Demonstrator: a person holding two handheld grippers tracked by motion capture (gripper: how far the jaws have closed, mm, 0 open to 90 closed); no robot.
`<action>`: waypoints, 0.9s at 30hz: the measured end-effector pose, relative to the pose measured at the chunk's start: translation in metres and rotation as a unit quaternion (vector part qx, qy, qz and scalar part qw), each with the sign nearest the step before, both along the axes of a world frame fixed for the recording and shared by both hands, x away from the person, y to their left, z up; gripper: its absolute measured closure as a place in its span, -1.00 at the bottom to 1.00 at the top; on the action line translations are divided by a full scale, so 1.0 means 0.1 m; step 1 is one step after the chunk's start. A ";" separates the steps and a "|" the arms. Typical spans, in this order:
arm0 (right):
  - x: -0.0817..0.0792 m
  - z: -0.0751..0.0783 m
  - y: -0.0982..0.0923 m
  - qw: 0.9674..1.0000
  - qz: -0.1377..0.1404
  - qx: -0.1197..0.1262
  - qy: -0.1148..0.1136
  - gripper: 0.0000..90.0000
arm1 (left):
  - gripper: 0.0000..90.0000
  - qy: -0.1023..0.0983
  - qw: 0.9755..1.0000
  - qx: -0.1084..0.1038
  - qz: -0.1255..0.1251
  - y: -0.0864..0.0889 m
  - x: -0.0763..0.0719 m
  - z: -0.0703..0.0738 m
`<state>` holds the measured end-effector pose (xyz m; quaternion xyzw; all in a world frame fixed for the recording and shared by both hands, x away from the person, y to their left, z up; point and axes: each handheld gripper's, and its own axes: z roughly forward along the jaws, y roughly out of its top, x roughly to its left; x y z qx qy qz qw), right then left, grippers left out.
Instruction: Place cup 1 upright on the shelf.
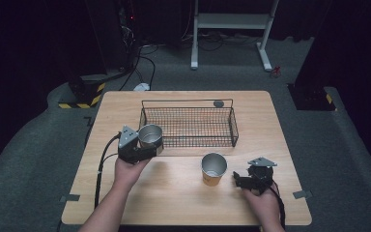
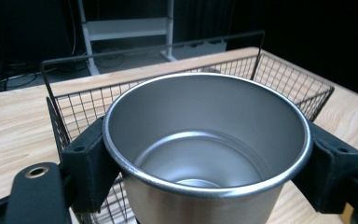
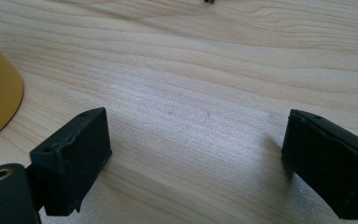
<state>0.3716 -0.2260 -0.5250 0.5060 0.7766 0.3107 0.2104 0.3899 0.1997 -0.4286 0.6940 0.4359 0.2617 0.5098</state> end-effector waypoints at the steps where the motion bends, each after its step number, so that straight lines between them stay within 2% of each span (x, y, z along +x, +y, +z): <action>1: 0.00 0.00 0.00 1.000 0.000 0.000 0.000 -0.84 | -0.58 0.000 1.000 0.001 0.001 0.00 0.02 0.01; 6: 0.00 0.00 0.00 1.000 0.001 -0.001 0.000 -0.84 | -0.58 -0.003 1.000 -0.001 0.005 0.01 0.09 0.08; 11: 0.00 0.00 0.00 1.000 0.001 -0.001 0.000 -0.84 | -0.58 -0.008 1.000 0.005 0.007 -0.01 0.17 0.13; 23: 0.00 0.00 0.00 1.000 0.000 0.000 0.000 -0.84 | -0.58 0.002 1.000 0.011 0.006 -0.10 0.41 0.17; 27: 0.00 0.00 0.00 1.000 0.000 0.000 0.000 -0.84 | -0.58 0.000 1.000 0.014 0.006 -0.14 0.50 0.21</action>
